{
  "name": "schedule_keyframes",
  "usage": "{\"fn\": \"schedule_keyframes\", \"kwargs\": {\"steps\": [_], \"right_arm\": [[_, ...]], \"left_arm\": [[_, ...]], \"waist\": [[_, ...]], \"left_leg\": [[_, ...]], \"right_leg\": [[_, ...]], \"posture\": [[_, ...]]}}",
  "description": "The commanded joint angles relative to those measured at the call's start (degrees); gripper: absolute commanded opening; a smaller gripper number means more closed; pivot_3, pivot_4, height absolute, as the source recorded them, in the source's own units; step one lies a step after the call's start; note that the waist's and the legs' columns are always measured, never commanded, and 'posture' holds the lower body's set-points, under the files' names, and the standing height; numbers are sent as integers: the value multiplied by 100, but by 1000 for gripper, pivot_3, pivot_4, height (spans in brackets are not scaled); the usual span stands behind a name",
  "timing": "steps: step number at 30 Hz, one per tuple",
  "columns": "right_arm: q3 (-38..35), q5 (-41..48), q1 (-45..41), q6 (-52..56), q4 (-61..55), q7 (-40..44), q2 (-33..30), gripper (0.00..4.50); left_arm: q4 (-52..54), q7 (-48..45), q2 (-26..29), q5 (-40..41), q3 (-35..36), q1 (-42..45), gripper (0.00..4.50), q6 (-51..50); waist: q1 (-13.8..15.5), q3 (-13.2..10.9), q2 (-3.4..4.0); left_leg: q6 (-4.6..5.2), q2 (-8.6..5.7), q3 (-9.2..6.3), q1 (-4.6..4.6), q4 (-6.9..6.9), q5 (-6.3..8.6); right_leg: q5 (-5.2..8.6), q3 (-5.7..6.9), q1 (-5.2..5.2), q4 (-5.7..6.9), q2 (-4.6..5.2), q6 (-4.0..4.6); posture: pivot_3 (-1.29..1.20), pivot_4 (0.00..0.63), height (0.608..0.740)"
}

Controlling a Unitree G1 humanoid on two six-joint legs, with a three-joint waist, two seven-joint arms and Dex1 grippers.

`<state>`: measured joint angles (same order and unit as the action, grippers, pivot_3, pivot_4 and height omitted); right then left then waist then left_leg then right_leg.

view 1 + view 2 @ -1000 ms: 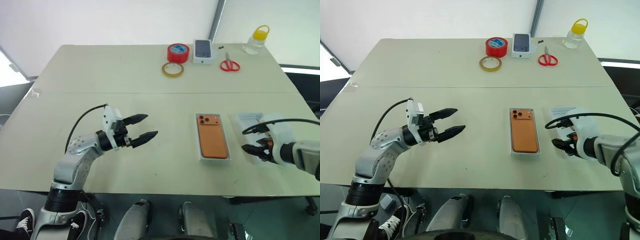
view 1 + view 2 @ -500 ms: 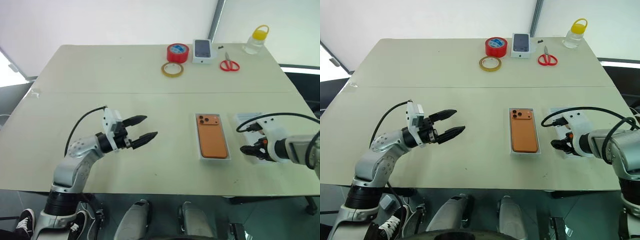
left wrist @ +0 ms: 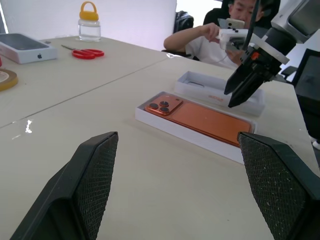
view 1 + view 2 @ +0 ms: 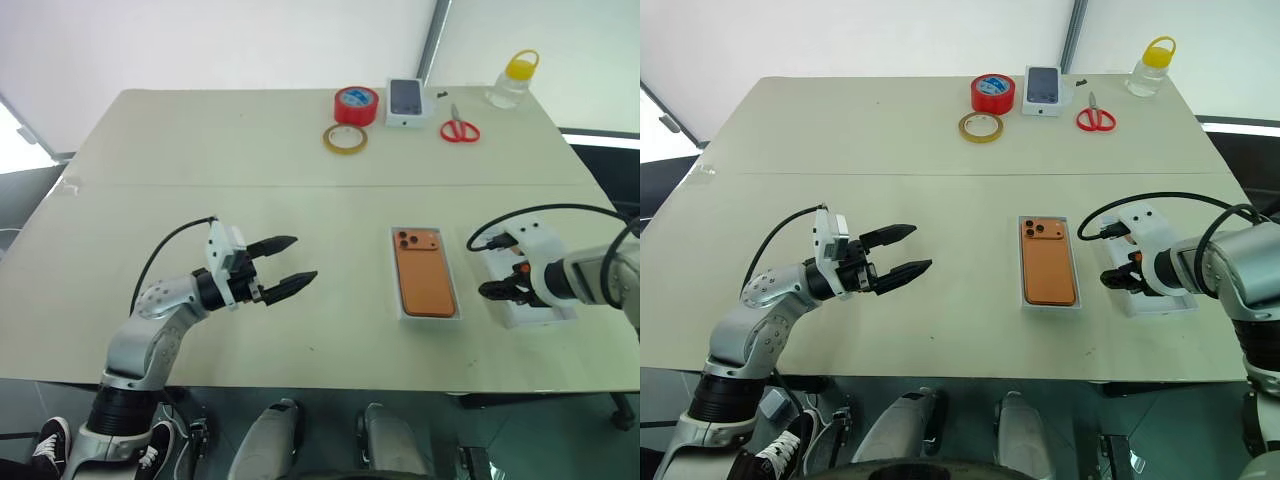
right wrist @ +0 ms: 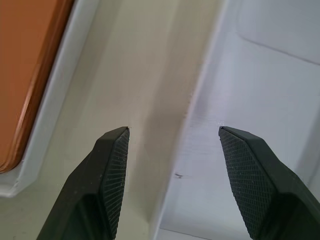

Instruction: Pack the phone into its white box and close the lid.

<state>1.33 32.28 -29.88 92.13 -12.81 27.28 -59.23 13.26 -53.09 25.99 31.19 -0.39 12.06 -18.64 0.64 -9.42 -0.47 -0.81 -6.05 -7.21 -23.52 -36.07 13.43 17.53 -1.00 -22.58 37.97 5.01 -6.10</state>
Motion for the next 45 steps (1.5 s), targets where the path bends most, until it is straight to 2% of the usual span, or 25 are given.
{"fn": "schedule_keyframes", "kwargs": {"steps": [1, 7, 10, 14, 15, 25, 34, 40, 43, 45], "right_arm": [[-18, 66, -227, 37, 213, -5, -81, 2962], [19, 192, -207, 37, 314, -130, -46, 2962], [15, 196, -146, 37, 305, -215, 1, 2125], [-15, 276, -29, 37, 234, -365, 33, 109], [-29, 299, -9, 37, 236, -401, 38, 42], [-295, 499, -193, 37, 467, -799, 232, 42], [-1012, 798, -865, 37, 1200, -1704, 840, 42], [-2290, 853, -1875, 37, 1802, -2285, 2045, 42], [-3338, 970, -2455, 37, 2063, -2445, 2917, 42], [-3781, 1106, -2629, 37, 2132, -2523, 3285, 42]], "left_arm": [[260, 63, -16, 0, 4, -7, 3989, 77], [357, 155, -15, 50, 18, -101, 3989, 31], [374, 196, -9, 48, 24, -108, 3989, 29], [370, 229, -4, 71, 27, -110, 3989, 20], [369, 232, -1, 71, 26, -111, 3989, 22], [314, 227, 9, 64, 23, -60, 3989, 35], [234, 222, -2, 61, 26, 23, 3989, 34], [169, 243, -41, 88, 34, 88, 3989, 7], [152, 243, -33, 79, 36, 107, 3989, 11], [145, 239, -21, 87, 51, 117, 3989, 5]], "waist": [[4, 0, 0], [2, 0, 1], [3, 0, 0], [5, 0, 0], [3, 0, 0], [-25, -1, 0], [-22, -2, 2], [-37, -3, 3], [-51, -4, 4], [-51, -4, 5]], "left_leg": [[0, 0, 0, 0, 0, 0], [0, 0, 0, -2, 2, 0], [0, 0, 0, -2, 1, 0], [0, 0, 0, -2, 2, 0], [0, 0, 0, -2, 1, 0], [0, 1, 0, -2, -3, 0], [0, 0, 2, -2, -2, 0], [-1, 1, 2, -1, 4, -1], [-1, 1, 2, -2, 6, -1], [-2, 1, 3, -2, 6, -2]], "right_leg": [[0, 0, 0, 0, 0, 0], [0, 0, -4, 0, 0, 0], [0, 0, -3, 0, 0, 0], [0, 0, -3, 0, 0, 0], [0, 0, -3, 0, 0, 0], [-1, 0, 0, 0, -1, 1], [-1, -2, -2, 1, -1, 1], [-1, -4, -6, 3, -3, 1], [-2, -4, -7, 3, -4, 0], [-2, -5, -9, 8, -4, 1]], "posture": [[0, 150, 740], [0, 150, 740], [0, 150, 740], [0, 150, 740], [0, 150, 740], [0, 150, 740], [0, 150, 740], [0, 150, 740], [0, 150, 740], [0, 150, 740]]}}
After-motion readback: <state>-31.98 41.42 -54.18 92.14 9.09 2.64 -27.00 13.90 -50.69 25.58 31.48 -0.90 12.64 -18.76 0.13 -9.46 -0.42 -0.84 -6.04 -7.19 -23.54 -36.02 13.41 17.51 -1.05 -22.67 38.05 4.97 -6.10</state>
